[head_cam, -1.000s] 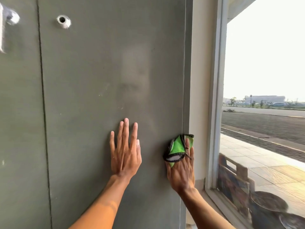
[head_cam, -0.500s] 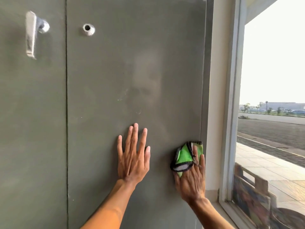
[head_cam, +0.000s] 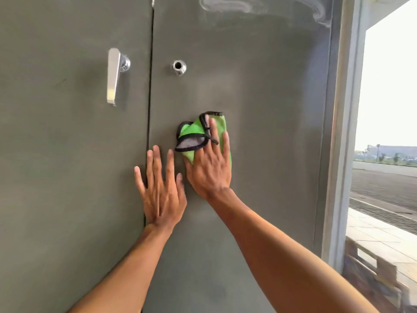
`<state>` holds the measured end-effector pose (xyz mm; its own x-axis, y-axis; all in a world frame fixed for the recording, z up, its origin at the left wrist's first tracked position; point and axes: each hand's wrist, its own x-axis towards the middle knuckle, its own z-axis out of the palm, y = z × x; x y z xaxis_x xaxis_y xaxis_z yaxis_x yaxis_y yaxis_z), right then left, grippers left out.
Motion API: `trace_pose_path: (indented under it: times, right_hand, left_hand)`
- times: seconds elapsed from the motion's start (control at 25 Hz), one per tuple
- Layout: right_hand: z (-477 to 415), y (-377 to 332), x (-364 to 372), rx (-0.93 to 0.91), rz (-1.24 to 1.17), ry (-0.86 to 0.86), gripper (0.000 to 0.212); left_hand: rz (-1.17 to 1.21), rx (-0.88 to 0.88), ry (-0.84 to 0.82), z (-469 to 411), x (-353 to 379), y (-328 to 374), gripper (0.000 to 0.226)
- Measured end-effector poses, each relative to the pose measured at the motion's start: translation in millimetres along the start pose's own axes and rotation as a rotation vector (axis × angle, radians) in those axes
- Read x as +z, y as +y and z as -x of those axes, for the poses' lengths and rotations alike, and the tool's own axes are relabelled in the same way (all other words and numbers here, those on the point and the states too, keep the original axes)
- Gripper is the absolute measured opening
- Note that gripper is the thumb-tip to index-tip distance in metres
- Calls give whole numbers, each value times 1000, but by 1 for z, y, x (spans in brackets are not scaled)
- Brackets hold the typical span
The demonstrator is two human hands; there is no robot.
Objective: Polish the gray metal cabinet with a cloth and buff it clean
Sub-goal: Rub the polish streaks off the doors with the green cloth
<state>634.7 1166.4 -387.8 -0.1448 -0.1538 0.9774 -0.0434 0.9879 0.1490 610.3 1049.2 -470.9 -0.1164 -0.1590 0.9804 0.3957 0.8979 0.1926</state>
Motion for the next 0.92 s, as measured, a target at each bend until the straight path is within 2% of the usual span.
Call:
trace_pose_path:
  times: [0.12,0.16,0.2,0.32,0.36,0.4,0.44,0.52,0.64,0.8,0.92]
  right_hand:
    - [0,6,1,-293,-32,-3,66]
    - [-5,21,-1,-318,-29,-1,63]
    - [-14,34,-5,-244,-17,1,61]
    - [-65,54,-20,346,-1,31,67]
    - [-84,51,-23,462,-11,34,71]
    - [-99,44,-25,476,-9,39,74]
    - [-107,34,-24,392,-1,48,73]
    - [-106,15,-19,66,7,80,67]
    - [-57,-9,-8,-334,-11,33,67]
    - [15,-16,0,-618,19,-125,68]
    - [46,-21,3,-686,19,-189,70]
  left_hand:
    - [-5,-52,13,-13,-11,-28,59]
    - [8,-50,10,-19,-13,-31,59]
    - [24,-33,7,-25,-15,-33,58]
    - [81,1,7,-49,-17,-37,56]
    - [105,-28,12,-55,-18,-36,55]
    - [125,-66,18,-60,-19,-36,54]
    - [139,-90,26,-62,-20,-36,54]
    - [150,-89,45,-59,-22,-37,53]
    - [144,-101,77,-45,-30,-53,53]
    - [117,-123,58,-23,-41,-70,55]
    - [114,-71,-13,-14,-38,-72,54]
